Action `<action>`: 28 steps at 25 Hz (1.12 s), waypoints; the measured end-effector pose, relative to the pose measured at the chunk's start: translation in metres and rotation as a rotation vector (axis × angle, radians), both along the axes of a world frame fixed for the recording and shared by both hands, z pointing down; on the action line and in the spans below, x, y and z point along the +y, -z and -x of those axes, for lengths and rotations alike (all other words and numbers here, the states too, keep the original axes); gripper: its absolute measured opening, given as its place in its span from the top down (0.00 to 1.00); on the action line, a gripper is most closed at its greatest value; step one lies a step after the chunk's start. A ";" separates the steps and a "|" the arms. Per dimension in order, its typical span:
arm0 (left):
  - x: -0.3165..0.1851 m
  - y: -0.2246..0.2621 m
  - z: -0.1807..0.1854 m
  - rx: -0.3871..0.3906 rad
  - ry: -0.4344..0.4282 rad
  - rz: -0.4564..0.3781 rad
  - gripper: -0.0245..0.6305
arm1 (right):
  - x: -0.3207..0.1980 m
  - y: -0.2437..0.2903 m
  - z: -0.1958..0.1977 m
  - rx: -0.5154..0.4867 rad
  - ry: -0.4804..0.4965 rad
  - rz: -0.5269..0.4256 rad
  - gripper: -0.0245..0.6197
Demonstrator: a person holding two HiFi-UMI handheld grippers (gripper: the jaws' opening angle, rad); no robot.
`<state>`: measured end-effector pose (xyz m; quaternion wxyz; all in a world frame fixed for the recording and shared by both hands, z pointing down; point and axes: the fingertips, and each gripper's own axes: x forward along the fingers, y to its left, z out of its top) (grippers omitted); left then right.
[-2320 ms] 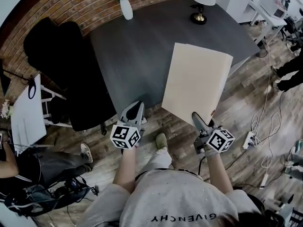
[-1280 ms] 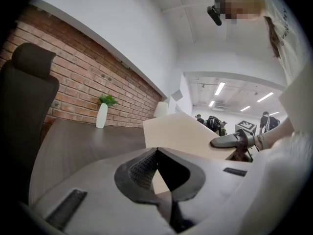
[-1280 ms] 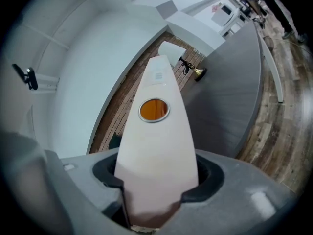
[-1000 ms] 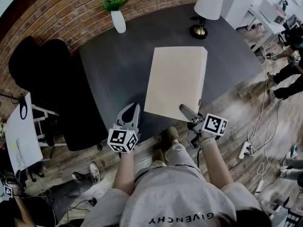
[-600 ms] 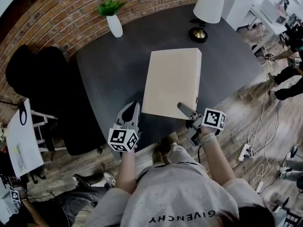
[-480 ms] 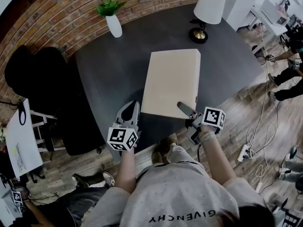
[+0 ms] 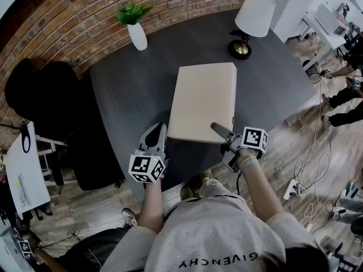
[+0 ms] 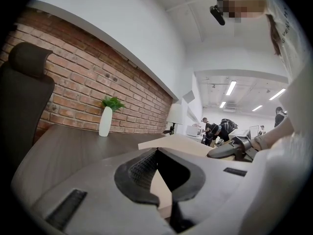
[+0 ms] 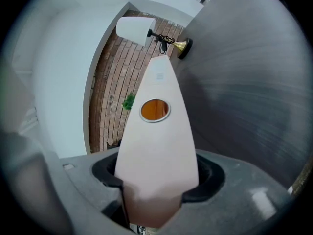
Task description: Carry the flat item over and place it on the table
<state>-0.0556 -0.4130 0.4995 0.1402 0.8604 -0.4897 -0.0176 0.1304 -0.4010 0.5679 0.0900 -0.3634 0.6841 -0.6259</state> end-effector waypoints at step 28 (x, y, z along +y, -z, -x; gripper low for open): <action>-0.017 -0.008 0.007 0.025 0.033 0.015 0.97 | -0.068 -0.020 -0.059 0.352 -0.204 -0.072 0.35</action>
